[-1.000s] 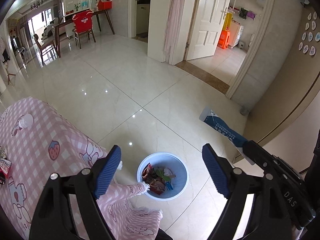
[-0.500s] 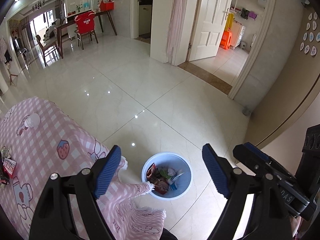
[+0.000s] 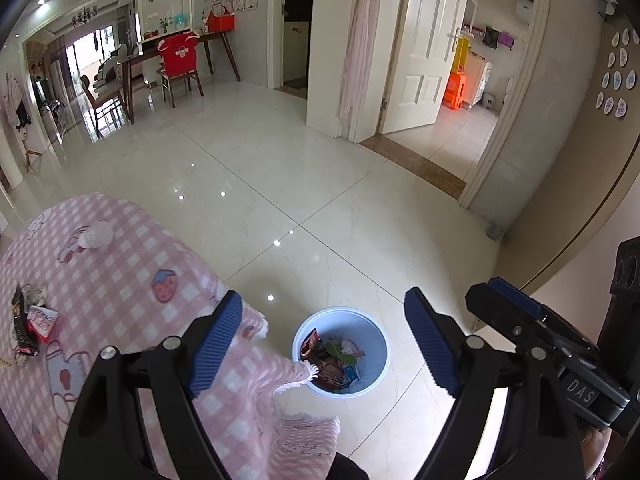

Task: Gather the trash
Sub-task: 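Grasp another black snack wrapper with the left tool while the right tool grasps a red-white wrapper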

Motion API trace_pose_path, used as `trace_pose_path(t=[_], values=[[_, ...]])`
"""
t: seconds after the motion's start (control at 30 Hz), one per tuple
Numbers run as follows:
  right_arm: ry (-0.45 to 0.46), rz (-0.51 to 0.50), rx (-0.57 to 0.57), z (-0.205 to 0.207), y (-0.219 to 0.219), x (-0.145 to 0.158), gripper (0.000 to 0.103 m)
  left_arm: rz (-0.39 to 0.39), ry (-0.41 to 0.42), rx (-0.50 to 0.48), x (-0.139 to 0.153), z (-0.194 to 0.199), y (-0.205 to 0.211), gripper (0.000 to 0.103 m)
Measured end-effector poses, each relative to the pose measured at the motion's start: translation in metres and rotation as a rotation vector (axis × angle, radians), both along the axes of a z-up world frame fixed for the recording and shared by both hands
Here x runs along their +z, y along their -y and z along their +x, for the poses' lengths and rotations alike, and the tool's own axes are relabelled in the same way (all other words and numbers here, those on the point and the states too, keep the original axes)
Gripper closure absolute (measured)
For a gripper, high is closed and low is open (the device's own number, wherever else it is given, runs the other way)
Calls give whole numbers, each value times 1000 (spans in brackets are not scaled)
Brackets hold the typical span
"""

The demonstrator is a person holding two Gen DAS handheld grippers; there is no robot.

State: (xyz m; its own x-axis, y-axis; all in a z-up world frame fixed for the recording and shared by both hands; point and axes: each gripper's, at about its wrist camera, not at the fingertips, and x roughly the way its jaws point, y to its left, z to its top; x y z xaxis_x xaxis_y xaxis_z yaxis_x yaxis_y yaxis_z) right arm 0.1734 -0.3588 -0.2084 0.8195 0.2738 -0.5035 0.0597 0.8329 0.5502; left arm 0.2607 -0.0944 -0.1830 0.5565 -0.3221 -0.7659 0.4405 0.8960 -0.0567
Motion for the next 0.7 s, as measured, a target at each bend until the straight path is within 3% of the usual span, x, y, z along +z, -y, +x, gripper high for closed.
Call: trace_pose_path(t=[0.17, 0.4, 0.7], values=[[24, -28, 69, 2, -32, 15, 34, 10, 47, 49, 14, -10, -39, 21], [44, -87, 200, 22, -102, 30, 34, -6, 72, 222, 25, -8, -132, 21], [39, -180, 364, 70, -204, 34, 34, -43, 29, 461, 13, 24, -264, 21]])
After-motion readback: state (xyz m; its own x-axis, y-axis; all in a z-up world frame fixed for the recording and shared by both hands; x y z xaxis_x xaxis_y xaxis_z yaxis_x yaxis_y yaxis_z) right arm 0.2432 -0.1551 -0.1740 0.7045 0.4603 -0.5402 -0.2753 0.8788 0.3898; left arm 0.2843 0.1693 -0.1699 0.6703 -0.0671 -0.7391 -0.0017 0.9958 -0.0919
